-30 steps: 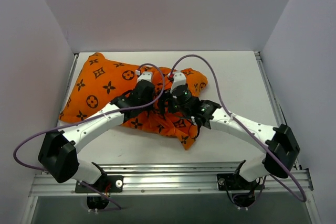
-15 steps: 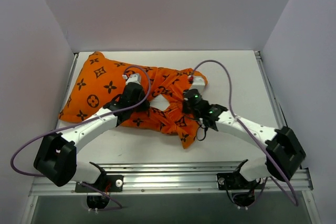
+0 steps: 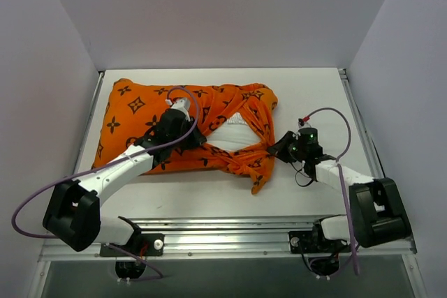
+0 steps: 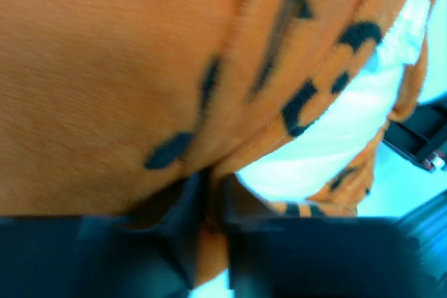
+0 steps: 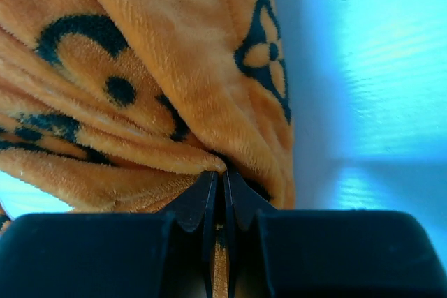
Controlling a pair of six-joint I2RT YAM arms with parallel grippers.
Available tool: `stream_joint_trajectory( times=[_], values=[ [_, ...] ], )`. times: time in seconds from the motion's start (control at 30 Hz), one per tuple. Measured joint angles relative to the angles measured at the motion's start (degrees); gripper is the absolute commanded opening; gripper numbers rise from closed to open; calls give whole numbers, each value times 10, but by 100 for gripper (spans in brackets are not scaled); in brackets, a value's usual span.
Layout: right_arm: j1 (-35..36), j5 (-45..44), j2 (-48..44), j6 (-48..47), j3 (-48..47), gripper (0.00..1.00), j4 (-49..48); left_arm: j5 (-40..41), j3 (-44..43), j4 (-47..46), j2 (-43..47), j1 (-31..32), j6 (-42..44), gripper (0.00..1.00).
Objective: Remove the pillowcase from the pillow
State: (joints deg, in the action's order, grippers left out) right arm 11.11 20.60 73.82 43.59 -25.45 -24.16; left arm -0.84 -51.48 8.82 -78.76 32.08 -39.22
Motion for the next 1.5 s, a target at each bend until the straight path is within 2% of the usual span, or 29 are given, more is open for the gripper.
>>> stream_joint_trajectory(
  times=[0.07,0.1,0.2,0.27,0.4,0.5,0.57,0.8,0.87,1.0,1.1,1.13,1.2,1.27,1.3,1.37,1.4,1.43,1.5],
  values=[
    [0,21,26,-5,-10,0,-12,-9,-5,11,9,2,23,45],
    [2,26,34,-10,-17,0,-12,-10,-13,21,14,5,35,58],
    [16,28,41,-32,-46,0,4,2,-52,57,28,29,86,75],
    [35,10,41,-51,-73,0,29,28,-89,79,36,57,135,79],
    [70,-22,41,-81,-115,0,67,64,-164,98,33,107,222,80],
    [77,-34,41,-93,-124,0,82,65,-222,102,9,127,270,62],
    [77,-39,41,-98,-125,0,90,64,-261,104,-23,134,294,57],
    [77,-47,37,-108,-127,0,100,47,-329,108,-156,147,320,56],
    [77,-50,34,-109,-127,0,103,44,-330,112,-190,148,320,58],
    [77,-53,29,-112,-127,0,109,49,-328,124,-232,151,320,76],
    [78,-54,26,-118,-127,0,111,62,-320,113,-234,155,314,86],
    [80,-55,26,-120,-127,0,112,67,-317,107,-234,156,310,92],
    [84,-59,23,-124,-127,0,112,77,-310,96,-235,160,304,97],
    [89,-64,20,-128,-127,0,113,88,-302,81,-237,161,293,97],
    [91,-66,17,-131,-127,0,114,95,-298,75,-239,161,288,96],
    [94,-70,10,-136,-127,0,117,109,-288,58,-244,161,272,75],
    [96,-72,7,-138,-127,0,119,116,-282,49,-246,161,267,64],
    [97,-73,4,-140,-127,0,120,122,-275,38,-246,159,259,40],
    [101,-74,-2,-144,-127,0,120,129,-259,16,-246,156,243,17]
  ],
)
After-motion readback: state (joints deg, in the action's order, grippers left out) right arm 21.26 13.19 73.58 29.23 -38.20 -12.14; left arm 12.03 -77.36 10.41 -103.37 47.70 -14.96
